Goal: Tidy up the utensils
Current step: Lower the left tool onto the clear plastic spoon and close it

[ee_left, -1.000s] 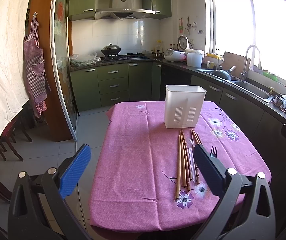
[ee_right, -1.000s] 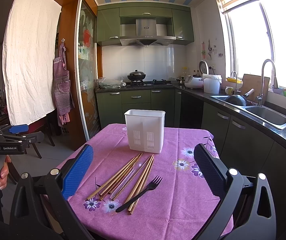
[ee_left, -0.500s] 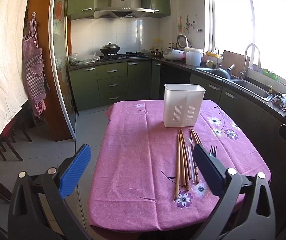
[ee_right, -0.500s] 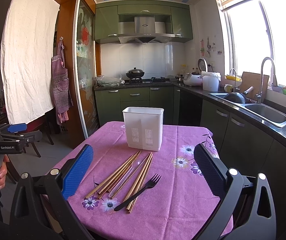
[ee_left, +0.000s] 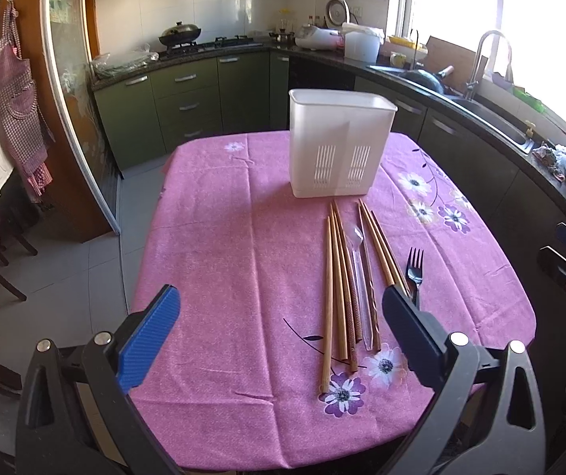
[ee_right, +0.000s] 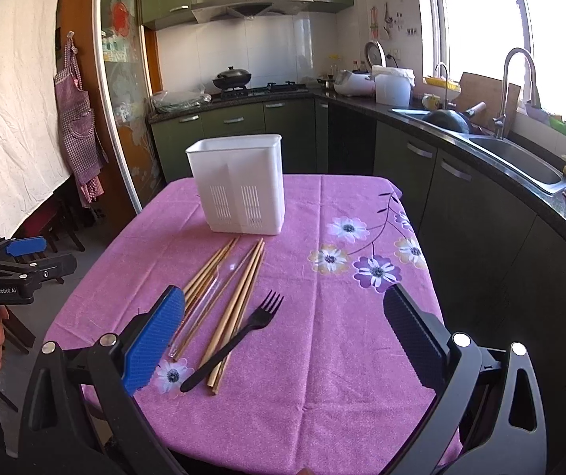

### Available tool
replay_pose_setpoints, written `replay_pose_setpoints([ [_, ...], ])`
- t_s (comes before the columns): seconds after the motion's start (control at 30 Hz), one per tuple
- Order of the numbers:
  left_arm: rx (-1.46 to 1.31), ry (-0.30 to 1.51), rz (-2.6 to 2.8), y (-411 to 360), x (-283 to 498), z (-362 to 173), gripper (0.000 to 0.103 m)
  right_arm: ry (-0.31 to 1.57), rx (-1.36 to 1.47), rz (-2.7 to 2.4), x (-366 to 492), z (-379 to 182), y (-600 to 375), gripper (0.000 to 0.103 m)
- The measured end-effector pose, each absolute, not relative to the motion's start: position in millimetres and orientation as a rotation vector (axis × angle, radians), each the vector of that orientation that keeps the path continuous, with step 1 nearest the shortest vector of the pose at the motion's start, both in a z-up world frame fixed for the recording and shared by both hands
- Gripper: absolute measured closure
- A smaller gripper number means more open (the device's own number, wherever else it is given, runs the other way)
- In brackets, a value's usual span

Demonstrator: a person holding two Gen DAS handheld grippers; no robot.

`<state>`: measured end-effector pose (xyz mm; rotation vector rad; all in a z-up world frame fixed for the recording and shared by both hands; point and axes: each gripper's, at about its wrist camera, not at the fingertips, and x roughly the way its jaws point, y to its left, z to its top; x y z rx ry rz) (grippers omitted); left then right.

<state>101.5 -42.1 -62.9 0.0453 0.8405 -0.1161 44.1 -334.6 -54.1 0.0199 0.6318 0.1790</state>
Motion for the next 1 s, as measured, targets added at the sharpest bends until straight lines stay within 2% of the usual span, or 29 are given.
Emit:
replay_pose_setpoints([
  [0.2,0.060,1.005,-0.185,-73.0,156.1,-97.7,0.007,0.733,0.037,0.167,83.7,-72.7,-352.3,0.004],
  [0.27,0.070,1.054,-0.217,-85.9,170.5,-109.1,0.020,0.754,0.042,0.171,93.1,-77.6,-356.4,0.005],
  [0.33,0.084,1.104,-0.237,-98.7,185.1,-119.7,0.038,0.769,0.046,0.162,100.1,-81.8,-359.1,0.005],
  [0.37,0.087,1.122,-0.247,-103.0,192.4,-123.6,0.040,0.774,0.055,0.162,103.5,-84.8,-361.7,0.005],
  [0.47,0.085,1.166,-0.268,-116.4,213.1,-134.0,0.058,0.791,0.075,0.155,107.6,-92.1,-365.6,0.005],
  [0.53,0.088,1.192,-0.267,-123.4,225.9,-141.4,0.076,0.809,0.082,0.156,110.6,-97.6,-366.6,0.005],
  [0.7,0.077,1.240,-0.273,-134.1,250.0,-156.7,0.079,0.836,0.078,0.162,115.9,-109.9,-367.0,0.005],
  [0.77,0.073,1.251,-0.281,-137.5,254.2,-158.8,0.084,0.834,0.076,0.157,117.7,-111.2,-367.3,0.005],
  [1.0,0.126,1.275,-0.250,-147.4,263.4,-168.0,0.087,0.823,0.086,0.163,118.6,-114.8,-370.7,0.005],
])
